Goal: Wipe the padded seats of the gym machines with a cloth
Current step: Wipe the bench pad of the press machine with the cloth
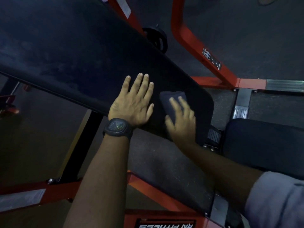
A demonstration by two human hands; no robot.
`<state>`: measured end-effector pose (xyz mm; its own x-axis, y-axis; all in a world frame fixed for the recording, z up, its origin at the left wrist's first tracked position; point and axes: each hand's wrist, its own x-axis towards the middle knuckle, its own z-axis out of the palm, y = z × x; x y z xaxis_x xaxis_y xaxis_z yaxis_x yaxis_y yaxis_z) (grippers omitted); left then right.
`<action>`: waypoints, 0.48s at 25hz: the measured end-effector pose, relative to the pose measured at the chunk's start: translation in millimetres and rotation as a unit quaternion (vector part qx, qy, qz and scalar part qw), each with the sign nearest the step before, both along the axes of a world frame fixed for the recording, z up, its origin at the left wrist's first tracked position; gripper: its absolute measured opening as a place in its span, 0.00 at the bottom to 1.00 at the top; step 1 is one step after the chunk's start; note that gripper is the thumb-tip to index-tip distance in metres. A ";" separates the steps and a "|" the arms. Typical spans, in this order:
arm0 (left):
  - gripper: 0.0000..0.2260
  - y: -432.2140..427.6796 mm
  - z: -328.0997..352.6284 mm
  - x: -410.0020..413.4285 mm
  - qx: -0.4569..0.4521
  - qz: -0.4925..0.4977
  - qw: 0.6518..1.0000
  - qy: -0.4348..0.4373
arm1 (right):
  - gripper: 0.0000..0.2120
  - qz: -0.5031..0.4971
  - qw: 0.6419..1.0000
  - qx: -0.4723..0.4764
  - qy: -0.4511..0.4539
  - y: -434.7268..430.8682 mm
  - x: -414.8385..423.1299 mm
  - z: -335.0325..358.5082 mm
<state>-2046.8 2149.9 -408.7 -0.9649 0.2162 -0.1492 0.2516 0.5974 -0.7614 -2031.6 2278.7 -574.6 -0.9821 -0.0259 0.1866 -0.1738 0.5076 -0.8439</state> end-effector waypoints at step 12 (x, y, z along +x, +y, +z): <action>0.35 16.0 -10.7 -7.2 0.005 0.018 1.000 -0.018 | 0.34 -0.074 0.968 -0.081 -0.227 0.0 -55.5 49.3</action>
